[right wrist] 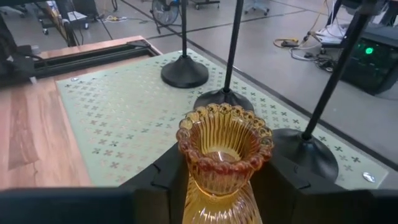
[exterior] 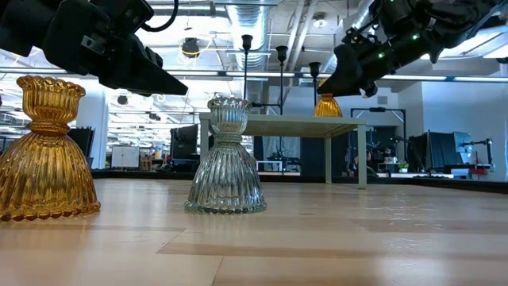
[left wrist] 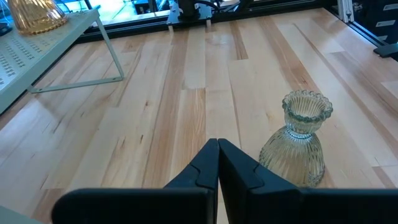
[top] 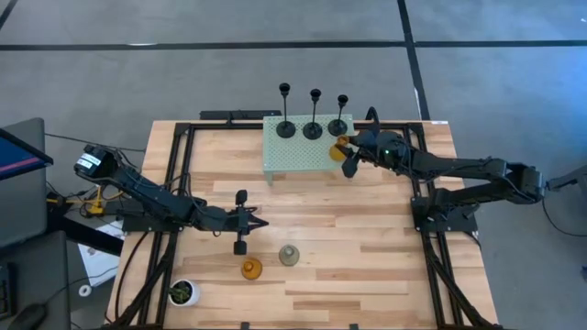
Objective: Pick & Place candle stick holders
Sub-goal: Put the brown glass candle holder on the shelf, then put the glass candle holder on the shelf
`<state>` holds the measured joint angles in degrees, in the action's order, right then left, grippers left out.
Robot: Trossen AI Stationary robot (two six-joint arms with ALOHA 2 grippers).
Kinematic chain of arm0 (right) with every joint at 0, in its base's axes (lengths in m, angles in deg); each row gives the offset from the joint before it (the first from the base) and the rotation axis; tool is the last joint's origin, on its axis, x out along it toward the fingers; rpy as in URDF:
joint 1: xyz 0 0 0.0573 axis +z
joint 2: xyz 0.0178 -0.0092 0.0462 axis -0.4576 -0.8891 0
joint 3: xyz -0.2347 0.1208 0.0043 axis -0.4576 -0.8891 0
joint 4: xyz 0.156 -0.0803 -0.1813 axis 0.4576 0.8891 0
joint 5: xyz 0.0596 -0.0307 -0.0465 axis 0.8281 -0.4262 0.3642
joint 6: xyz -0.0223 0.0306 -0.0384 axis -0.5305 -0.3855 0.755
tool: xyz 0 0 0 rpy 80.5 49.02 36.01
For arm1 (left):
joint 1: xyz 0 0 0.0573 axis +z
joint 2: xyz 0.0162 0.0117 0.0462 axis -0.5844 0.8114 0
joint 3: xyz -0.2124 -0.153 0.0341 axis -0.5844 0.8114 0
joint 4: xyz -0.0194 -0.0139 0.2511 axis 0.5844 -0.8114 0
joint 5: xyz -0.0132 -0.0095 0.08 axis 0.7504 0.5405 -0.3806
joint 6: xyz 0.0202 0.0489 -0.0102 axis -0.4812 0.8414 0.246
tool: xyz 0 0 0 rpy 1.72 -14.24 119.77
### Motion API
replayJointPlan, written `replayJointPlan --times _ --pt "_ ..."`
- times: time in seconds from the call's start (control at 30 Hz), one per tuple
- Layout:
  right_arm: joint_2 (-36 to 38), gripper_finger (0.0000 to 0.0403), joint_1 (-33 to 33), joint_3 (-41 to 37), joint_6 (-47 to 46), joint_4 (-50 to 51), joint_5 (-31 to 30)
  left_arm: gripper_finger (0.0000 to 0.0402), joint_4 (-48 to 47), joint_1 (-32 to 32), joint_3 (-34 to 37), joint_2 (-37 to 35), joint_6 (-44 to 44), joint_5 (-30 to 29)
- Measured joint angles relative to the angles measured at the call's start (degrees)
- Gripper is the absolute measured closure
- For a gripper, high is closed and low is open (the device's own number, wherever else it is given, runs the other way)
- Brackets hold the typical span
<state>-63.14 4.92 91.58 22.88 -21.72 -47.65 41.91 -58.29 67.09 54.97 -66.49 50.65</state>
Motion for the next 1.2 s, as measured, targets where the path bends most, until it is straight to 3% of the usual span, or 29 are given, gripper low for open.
replayJointPlan --times 0.17,0.43,0.63,1.0,1.2 --pt "0.0 0.0267 0.1 0.0 1.8 -0.2 0.2 0.0394 0.0 0.0 0.0 0.0 0.0 0.0" --pt "0.0 0.0164 0.1 0.0 2.0 -2.6 0.2 0.0394 0.0 0.0 0.0 0.0 0.0 0.0" --pt "0.7 0.0129 0.2 2.5 4.2 -2.0 0.2 0.0394 0.0 0.0 0.0 0.0 0.0 0.0" --pt "6.4 0.0127 4.9 15.2 7.3 19.3 0.1 0.0394 0.0 0.0 0.0 0.0 0.0 0.0" --pt "10.8 0.0129 10.5 18.7 0.1 28.7 0.1 0.0394 0.0 0.0 0.0 0.0 0.0 0.0"
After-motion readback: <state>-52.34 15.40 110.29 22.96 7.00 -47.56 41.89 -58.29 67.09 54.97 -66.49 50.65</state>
